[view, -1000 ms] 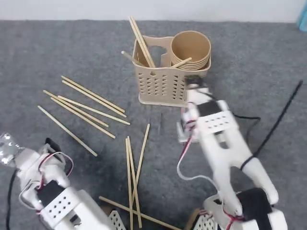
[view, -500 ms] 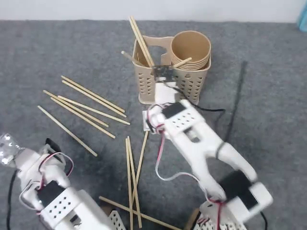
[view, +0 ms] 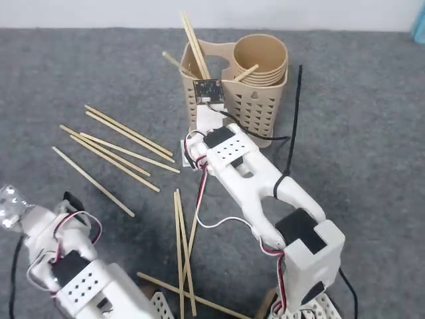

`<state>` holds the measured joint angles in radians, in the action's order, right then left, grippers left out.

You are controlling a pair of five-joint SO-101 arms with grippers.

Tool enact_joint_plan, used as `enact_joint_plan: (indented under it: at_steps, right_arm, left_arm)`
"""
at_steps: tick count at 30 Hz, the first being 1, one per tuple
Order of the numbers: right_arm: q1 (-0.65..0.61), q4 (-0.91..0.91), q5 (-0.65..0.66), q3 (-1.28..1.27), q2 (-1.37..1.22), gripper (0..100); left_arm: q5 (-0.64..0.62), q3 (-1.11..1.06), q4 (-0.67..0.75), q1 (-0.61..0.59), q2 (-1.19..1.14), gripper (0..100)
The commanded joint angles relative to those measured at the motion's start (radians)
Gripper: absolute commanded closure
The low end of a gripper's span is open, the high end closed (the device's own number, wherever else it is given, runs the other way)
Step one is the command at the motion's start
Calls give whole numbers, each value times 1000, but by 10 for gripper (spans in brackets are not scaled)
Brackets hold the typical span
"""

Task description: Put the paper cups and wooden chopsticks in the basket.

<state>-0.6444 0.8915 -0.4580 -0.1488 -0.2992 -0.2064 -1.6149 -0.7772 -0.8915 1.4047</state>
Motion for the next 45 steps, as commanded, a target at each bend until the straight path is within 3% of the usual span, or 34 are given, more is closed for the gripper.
enact_joint_plan:
  at_steps: [1, 10, 25, 28, 36, 40, 45]
  right_arm:
    - [-16, 48, -12, 9, -33, 904]
    - [-27, 174, -14, -69, 143, 954]
    - [-27, 113, -6, -345, 549, 965]
    - [-30, 73, -8, -387, 545, 965]
    - [-97, -240, -25, -471, 294, 961]
    - [-97, -168, -121, -370, 189, 961]
    - [-97, -56, -120, -282, 137, 961]
  left_arm:
    - [15, 16, -3, 38, 15, 769]
    - [15, 16, -3, 44, 15, 769]
    - [17, 16, 0, 44, 15, 769]
    - [17, 16, 2, 44, 15, 769]
    - [17, 15, 2, 44, 15, 770]
    - [17, 15, 2, 44, 15, 770]
    - [17, 15, 2, 44, 15, 770]
